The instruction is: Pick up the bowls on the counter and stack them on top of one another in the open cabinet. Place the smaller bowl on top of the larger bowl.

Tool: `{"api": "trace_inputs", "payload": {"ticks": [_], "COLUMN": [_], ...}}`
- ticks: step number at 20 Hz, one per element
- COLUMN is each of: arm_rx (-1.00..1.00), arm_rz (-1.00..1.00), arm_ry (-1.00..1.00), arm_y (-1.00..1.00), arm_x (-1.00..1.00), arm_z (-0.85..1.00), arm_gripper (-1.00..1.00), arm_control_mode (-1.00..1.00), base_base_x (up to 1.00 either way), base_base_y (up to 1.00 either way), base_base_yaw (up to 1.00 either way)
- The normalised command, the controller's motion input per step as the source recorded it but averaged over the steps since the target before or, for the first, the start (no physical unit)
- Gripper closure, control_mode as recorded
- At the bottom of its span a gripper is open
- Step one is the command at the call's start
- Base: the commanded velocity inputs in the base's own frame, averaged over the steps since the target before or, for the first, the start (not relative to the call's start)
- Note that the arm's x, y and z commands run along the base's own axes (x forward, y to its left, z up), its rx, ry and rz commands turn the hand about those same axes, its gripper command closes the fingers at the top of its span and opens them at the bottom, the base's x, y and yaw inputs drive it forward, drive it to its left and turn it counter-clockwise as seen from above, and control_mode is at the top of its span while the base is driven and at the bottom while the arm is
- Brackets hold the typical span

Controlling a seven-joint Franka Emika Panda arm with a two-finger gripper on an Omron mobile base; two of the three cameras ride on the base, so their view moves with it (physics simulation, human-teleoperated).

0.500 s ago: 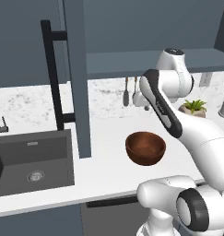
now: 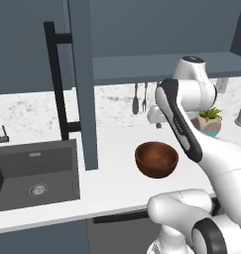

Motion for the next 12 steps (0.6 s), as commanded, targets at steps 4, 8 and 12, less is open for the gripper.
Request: {"api": "trace_inputs", "payload": {"ticks": [4, 8, 12], "arm_rx": [0.00, 0.00, 0.00], "arm_rz": [0.00, 0.00, 0.00], "arm_ry": [0.06, 0.09, 0.17], "arm_y": [-0.21, -0.64, -0.69], "arm_x": [-0.58, -0.27, 0.00], "arm_z": [-0.17, -0.29, -0.42], "arm_gripper": [-1.00, -1.00, -1.00], "arm_control_mode": [-1.00, -1.00, -1.00], "base_base_x": [0.00, 0.00, 0.00], "base_base_y": [0.00, 0.00, 0.00], "base_base_yaw": [0.00, 0.00, 0.00]}}
